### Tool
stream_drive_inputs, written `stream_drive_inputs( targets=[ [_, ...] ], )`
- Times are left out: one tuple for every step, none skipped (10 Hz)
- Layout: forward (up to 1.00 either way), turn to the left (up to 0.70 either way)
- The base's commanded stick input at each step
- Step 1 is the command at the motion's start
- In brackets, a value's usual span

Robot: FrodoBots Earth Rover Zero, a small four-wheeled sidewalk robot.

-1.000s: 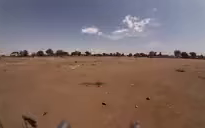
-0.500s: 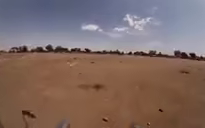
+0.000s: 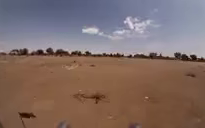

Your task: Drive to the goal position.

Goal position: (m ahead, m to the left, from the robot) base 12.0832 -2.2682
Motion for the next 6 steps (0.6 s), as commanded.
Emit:
stream_drive_inputs(
  targets=[
    [0.7,0.0],
    [0.7,0.0],
    [0.7,0.0],
    [0.7,0.0],
    [0.7,0.0],
    [0.7,0.0]
  ],
)
